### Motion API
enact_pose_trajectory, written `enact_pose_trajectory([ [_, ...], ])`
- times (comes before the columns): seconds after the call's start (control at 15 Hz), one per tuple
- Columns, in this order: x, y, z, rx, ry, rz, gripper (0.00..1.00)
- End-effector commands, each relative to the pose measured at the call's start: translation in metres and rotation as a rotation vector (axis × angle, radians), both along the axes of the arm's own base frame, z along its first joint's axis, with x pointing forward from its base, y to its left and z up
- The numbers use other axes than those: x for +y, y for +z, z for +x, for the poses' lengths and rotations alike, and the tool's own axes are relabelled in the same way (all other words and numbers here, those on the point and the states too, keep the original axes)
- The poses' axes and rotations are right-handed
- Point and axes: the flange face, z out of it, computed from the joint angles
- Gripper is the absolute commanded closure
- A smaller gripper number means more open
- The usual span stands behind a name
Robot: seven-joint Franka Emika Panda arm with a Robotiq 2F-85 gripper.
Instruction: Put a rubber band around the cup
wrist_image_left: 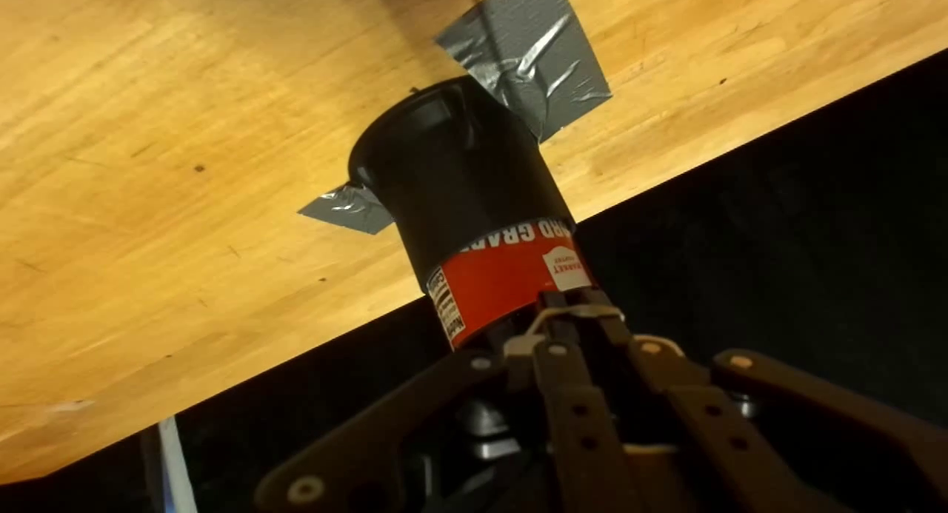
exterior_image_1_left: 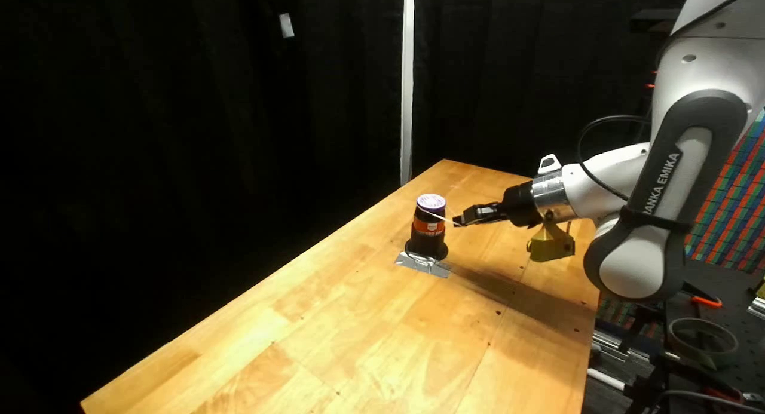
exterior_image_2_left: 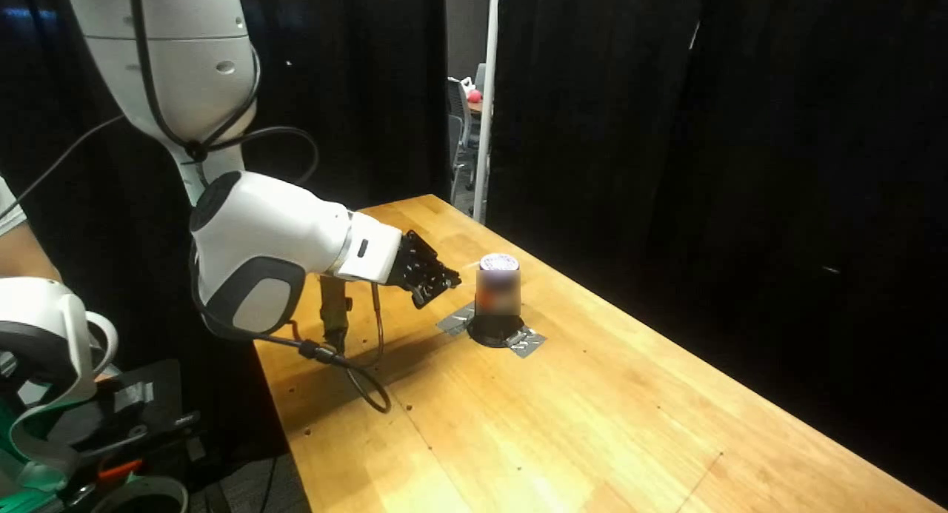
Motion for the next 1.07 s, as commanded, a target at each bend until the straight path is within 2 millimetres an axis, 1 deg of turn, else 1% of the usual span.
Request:
enact_pose_trajectory([
  [0.0, 0.001, -0.010, -0.006, -0.109, -0.024, -0.015, 0.87],
  [0.07, 0.000, -0.012, -0.008, -0.141, -0.035, -0.009, 0.88],
  [0.13, 0.008, 0.011, 0.017, -0.160, -0.033, 0.002, 0.88],
  [0.2, 0.009, 0.011, 0.022, -0.175, -0.039, 0.005, 0.88],
  [0.27, 0.011, 0.015, 0.029, -0.205, -0.038, 0.010, 0.88],
  [0.33, 0.009, 0.007, 0.022, -0.241, -0.041, 0.015, 0.88],
  [0.4, 0.018, 0.026, 0.042, -0.258, -0.041, 0.025, 0.86],
  [0.47, 0.022, 0.030, 0.046, -0.274, -0.043, 0.029, 0.87],
  [0.53, 0.018, 0.019, 0.035, -0.298, -0.043, 0.028, 0.87],
  [0.6, 0.024, 0.030, 0.046, -0.299, -0.044, 0.032, 0.88],
  [0.67, 0.023, 0.024, 0.043, -0.274, -0.051, 0.028, 0.62],
  [0.73, 0.018, 0.013, 0.025, -0.216, -0.036, 0.033, 0.63],
  [0.8, 0.022, 0.025, 0.039, -0.231, -0.029, 0.027, 0.86],
  [0.93, 0.023, 0.012, 0.029, -0.185, -0.024, 0.041, 0.70],
  [1.0, 0.021, 0.010, 0.028, -0.177, -0.028, 0.043, 0.63],
])
